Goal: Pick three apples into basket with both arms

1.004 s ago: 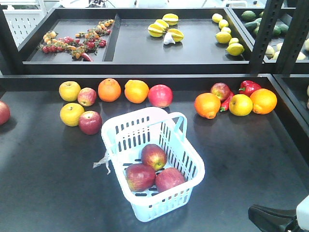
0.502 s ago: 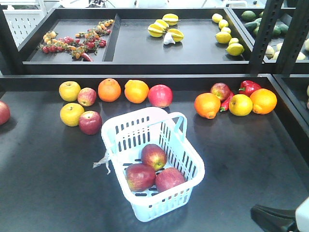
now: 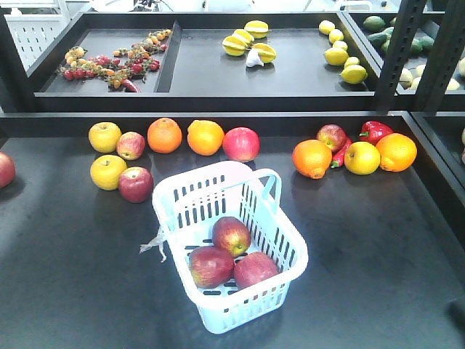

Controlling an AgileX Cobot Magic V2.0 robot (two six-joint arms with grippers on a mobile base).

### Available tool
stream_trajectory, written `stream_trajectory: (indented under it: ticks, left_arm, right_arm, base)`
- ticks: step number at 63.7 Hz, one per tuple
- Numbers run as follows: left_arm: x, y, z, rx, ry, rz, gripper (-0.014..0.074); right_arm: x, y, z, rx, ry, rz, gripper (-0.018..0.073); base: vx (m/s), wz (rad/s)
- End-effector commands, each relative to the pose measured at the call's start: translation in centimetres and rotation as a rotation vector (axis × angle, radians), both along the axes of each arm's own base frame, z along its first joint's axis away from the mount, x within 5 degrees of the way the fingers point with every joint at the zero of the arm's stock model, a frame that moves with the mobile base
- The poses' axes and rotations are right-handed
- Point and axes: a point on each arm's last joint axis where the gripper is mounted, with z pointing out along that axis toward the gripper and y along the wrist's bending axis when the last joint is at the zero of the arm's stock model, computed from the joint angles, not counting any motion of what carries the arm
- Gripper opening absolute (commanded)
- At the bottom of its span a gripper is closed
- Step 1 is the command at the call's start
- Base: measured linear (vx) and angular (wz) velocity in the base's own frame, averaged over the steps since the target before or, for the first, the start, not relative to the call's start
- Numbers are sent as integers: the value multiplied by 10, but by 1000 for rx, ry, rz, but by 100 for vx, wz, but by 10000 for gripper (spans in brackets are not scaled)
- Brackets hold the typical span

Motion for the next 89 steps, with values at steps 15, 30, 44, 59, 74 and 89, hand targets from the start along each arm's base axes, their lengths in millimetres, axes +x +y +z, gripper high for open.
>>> stream_trajectory:
  ticks: [15, 30, 44, 59, 74, 89]
  left_arm:
    - [-1, 0, 0, -3, -69, 4, -6]
    - [-1, 0, 0, -3, -68, 4, -6]
    - [-1, 0, 0, -3, -68, 4, -6]
    - [-1, 0, 0, -3, -68, 4, -6]
    - [-1, 0, 0, -3, -68, 4, -6]
    - [-1, 0, 0, -3, -68, 4, -6]
  right_arm:
    - [-11, -11, 14, -37, -189, -149, -4]
    - [-7, -12, -2, 42, -271, -167, -4]
    - [-7, -13, 5, 31, -349, -172, -4]
    - [-8, -13, 8, 15, -386, -172, -4]
    - [-8, -12, 9, -31, -404, -166, -4]
    - [-8, -12, 9, -21, -402, -167, -4]
  base:
    - [0, 0]
    - [0, 0]
    - [0, 0]
    - [0, 0]
    - [0, 0]
    - [0, 0]
